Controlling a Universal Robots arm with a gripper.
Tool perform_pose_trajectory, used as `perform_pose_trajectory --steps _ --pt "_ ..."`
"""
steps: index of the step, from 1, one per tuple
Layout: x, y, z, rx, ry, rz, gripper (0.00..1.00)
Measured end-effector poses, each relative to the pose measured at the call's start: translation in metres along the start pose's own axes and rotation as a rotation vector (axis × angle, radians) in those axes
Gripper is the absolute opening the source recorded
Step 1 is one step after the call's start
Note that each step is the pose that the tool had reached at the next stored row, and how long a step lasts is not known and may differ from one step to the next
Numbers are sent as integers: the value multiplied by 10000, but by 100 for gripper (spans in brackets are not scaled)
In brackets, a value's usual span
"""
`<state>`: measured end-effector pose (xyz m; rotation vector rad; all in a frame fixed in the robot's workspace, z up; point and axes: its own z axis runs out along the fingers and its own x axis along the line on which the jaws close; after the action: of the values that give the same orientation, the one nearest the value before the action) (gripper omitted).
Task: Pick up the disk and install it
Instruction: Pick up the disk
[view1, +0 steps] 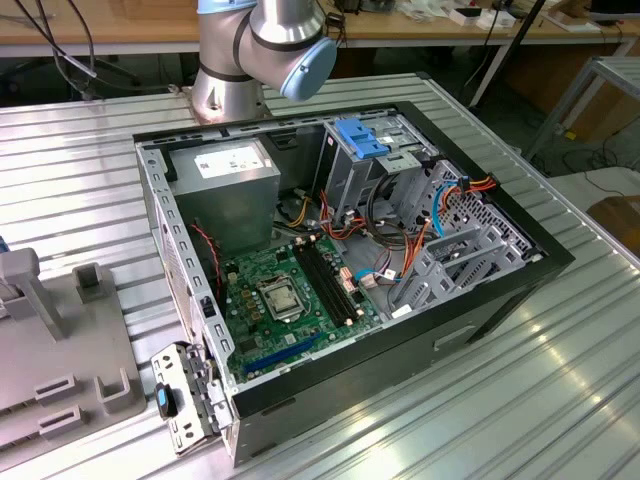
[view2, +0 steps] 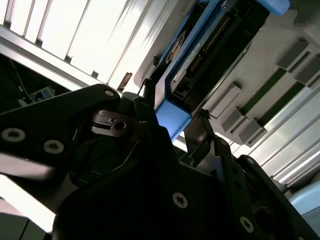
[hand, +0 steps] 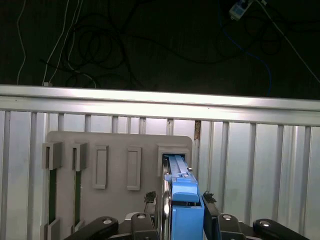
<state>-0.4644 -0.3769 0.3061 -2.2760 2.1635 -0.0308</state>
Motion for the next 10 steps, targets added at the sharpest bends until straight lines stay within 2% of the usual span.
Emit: perform_pose_trajectory --steps 1,3,10 --pt "0 0 0 -1 1 0 50" --pt "0 0 2 0 0 0 37" --pt "0 0 4 0 0 0 37"
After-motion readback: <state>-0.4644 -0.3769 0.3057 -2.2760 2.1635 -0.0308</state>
